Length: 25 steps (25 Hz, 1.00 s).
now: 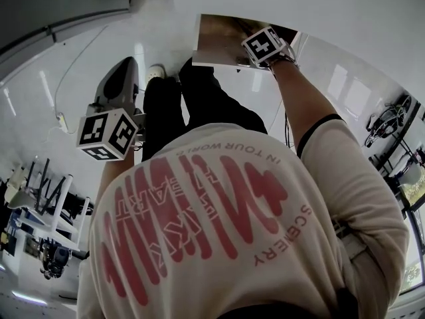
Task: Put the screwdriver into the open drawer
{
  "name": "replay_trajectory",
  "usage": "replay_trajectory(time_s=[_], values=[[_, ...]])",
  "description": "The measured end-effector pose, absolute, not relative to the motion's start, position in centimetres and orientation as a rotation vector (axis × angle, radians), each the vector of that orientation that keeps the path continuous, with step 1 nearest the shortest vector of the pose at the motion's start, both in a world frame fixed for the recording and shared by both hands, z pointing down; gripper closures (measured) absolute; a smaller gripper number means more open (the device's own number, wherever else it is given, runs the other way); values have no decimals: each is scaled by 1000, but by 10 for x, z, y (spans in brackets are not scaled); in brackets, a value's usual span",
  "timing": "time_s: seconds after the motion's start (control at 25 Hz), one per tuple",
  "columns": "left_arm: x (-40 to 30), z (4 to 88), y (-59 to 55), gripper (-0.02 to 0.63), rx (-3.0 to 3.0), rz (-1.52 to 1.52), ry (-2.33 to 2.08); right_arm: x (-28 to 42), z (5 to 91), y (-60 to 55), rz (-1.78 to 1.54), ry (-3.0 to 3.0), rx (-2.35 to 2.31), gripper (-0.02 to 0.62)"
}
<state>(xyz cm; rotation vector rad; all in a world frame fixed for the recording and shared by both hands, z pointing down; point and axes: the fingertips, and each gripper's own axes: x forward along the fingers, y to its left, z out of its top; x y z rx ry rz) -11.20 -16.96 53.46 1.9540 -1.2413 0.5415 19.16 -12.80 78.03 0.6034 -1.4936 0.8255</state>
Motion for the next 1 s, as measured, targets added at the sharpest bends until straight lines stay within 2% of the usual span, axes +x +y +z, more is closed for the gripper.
replay_trajectory(time_s=[1.0], values=[[-130,555,-137,603,1863,539,-1326,188,806,-127,737,-1443,560,476]])
